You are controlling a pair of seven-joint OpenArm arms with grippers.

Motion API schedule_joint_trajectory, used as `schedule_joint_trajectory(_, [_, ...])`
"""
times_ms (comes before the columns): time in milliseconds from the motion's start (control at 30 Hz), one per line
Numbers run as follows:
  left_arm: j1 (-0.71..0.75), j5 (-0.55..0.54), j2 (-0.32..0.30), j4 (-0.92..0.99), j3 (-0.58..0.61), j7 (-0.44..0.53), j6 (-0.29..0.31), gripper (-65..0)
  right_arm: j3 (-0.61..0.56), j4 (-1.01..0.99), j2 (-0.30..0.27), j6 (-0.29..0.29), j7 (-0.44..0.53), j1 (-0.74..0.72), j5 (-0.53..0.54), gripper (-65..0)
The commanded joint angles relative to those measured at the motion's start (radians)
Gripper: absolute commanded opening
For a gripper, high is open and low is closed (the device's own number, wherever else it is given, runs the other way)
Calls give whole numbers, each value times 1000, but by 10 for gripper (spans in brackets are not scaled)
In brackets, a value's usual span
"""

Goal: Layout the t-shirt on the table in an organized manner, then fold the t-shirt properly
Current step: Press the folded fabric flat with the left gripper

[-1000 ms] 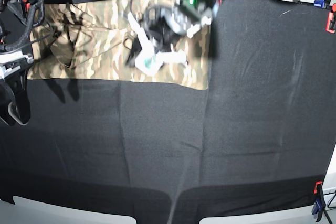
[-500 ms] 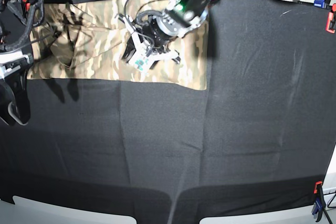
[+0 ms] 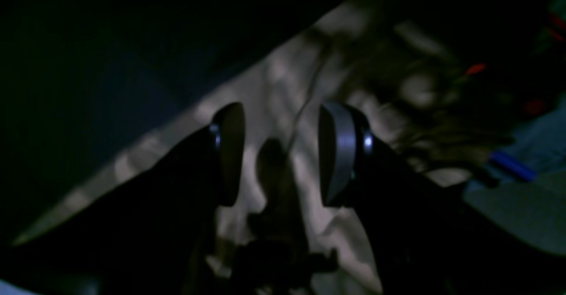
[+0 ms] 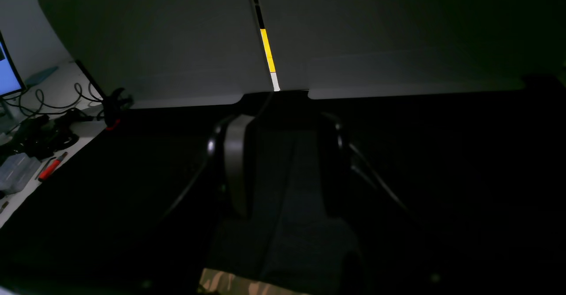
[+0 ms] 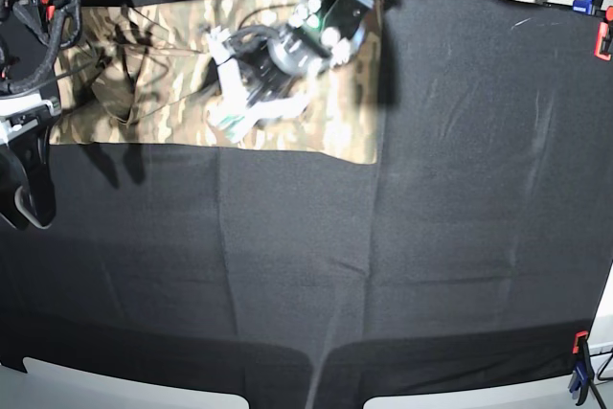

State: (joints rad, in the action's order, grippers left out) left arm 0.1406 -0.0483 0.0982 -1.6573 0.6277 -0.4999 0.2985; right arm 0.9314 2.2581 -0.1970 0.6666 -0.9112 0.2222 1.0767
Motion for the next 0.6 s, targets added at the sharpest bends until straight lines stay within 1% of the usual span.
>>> schedule_joint_trajectory(0, [-11,-6,18,-66,4,25,5,-396,3,15,-13,9,28,-6,23,-423])
schedule_joint_trajectory(67, [-11,-6,14,-134,4,5,5,-396,3,15,-13,9,27,-6,22,-423])
schedule_joint_trajectory(200, [-11,9,15,-217,2,-103,0,-396,3,15,-13,9,27,-6,23,-423])
schedule_joint_trajectory(233, [-10,37,15,-224,2,-130,-30,-396,3,15,-13,9,27,-6,23,-423])
schedule_joint_trajectory(300, [-9,110,12,-218,2,-185,-130,-396,3,15,-13,9,27,-6,23,-423])
schedule_joint_trajectory(333, [-5,155,6,-211,2,-188,-168,-397,3,15,-13,9,28,-6,23,-423])
schedule_joint_trajectory(367, [1,195,-3,-201,2,-169,-182,-397,3,15,-13,9,28,-6,23,-423])
schedule_joint_trajectory(433, [25,273,-31,-177,3,-49,-178,-401,3,15,-13,9,28,-6,23,-423])
schedule_joint_trajectory(467, [38,293,-46,-160,3,13,-166,-401,3,15,-13,9,28,-6,24,-423])
schedule_joint_trajectory(500, [47,294,-60,-140,3,61,-154,-401,3,15,-13,9,28,-6,23,-423])
schedule_joint_trajectory(567, [55,291,-79,-76,3,113,-137,-401,3,15,-13,9,28,-6,23,-423])
